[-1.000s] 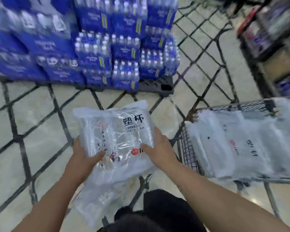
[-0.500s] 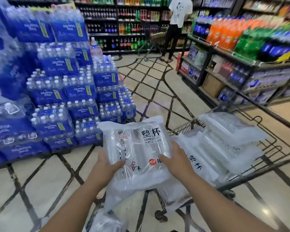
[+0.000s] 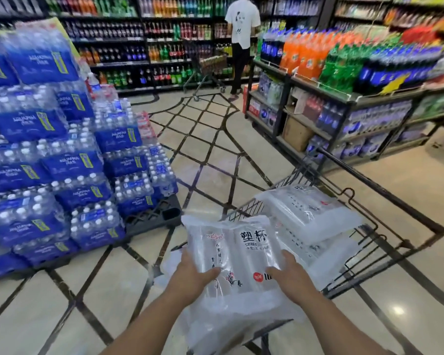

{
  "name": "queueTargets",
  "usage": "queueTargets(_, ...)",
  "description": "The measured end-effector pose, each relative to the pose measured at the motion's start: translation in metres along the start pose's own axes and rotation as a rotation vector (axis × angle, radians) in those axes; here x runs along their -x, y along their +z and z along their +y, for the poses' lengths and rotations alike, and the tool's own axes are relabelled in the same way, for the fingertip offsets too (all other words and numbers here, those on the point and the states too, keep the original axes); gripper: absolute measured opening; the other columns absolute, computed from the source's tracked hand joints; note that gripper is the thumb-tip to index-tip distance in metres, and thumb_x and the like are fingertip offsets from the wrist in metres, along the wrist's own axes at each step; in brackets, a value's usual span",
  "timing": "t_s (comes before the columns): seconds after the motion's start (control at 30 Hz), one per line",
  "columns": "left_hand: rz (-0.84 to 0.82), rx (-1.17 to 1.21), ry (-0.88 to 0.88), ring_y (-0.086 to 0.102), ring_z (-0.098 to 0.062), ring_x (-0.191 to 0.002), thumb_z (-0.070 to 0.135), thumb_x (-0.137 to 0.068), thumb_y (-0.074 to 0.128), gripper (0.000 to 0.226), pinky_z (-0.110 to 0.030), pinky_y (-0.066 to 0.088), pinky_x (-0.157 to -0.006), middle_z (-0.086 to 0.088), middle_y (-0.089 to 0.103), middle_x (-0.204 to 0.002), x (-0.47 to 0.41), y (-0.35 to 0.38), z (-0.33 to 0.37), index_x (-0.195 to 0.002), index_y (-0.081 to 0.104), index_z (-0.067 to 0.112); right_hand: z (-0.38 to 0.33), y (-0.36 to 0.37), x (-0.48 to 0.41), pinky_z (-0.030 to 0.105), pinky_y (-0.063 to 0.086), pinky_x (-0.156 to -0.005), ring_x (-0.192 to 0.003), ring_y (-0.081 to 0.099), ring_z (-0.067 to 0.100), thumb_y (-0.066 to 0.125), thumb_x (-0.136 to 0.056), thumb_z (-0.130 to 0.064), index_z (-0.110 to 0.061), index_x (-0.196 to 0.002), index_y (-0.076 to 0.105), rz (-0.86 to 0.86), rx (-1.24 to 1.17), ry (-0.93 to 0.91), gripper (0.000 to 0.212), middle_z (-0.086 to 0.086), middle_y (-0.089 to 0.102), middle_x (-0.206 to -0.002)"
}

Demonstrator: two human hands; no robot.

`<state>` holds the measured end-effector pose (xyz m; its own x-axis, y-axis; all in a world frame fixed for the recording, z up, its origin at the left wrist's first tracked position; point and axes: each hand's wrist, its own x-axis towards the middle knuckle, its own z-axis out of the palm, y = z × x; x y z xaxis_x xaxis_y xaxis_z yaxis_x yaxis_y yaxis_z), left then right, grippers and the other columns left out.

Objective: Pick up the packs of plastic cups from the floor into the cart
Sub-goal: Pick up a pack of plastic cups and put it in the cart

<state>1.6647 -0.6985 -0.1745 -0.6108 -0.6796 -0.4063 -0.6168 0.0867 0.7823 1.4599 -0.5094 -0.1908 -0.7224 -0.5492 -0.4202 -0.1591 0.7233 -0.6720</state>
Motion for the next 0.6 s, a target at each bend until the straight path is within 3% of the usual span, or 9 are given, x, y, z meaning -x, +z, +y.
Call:
queueTargets(0.1,-0.003,-0.085,-0.058,0.053,-0.022,-0.118,0.074,-0.058,0.073,0.11,-0.04,0.048,-0.097,-0.004,0.047,-0.135,-0.001,0.008,-0.004,-0.144,0.026,0.024,0.013,0.003,-0.011,0.036,0.035,-0.105,-0.142,0.036,0.029,0.068,-0.09,-0.037,-0.021,-0.158,0.017,-0.044,-0.022,0.035,0.087,0.009,0.03,-0.16)
queueTargets(0.2,-0.019,-0.191,-0.103,0.048,-0.021,-0.112,0.065,-0.074,0.072,0.096,-0.034,0.042,-0.084,-0.005,0.041,-0.133,0.001,0.011,-0.006,-0.145,0.027,0.018,0.018,0.008,-0.015,0.038,0.035,-0.106,-0.141,0.036,0.029,0.07,-0.089,-0.033,-0.02,-0.158,0.018,-0.031,-0.036,0.047,0.087,0.009,0.03,-0.159)
queueTargets(0.33,0.022,-0.263,-0.112,0.046,-0.025,-0.128,0.073,-0.07,0.07,0.111,-0.033,0.043,-0.094,-0.009,0.035,-0.146,0.001,0.009,-0.014,-0.154,0.02,0.018,0.011,0.017,-0.014,0.047,0.034,-0.112,-0.141,0.032,0.032,0.072,-0.085,-0.034,-0.017,-0.157,0.019,0.049,0.099,0.042,0.09,0.013,0.03,-0.156)
queueTargets(0.47,0.095,-0.282,-0.052,0.028,-0.023,-0.143,0.063,-0.076,0.072,0.111,-0.035,0.033,-0.109,-0.005,0.021,-0.158,0.016,-0.005,-0.022,-0.158,0.008,0.023,-0.021,0.028,-0.008,0.048,0.029,-0.114,-0.144,0.024,0.033,0.067,-0.086,-0.038,-0.019,-0.157,0.016,0.15,0.339,-0.111,0.089,0.014,0.02,-0.158)
queueTargets(0.6,0.259,-0.17,-0.09,0.038,-0.019,-0.135,0.056,-0.077,0.075,0.098,-0.029,0.037,-0.101,0.004,0.035,-0.142,0.041,-0.05,-0.061,-0.153,0.021,0.026,-0.067,0.05,-0.005,0.048,0.028,-0.115,-0.143,0.025,0.033,0.065,-0.09,-0.04,-0.016,-0.153,0.029,0.109,0.322,-0.272,0.078,0.015,0.026,-0.157)
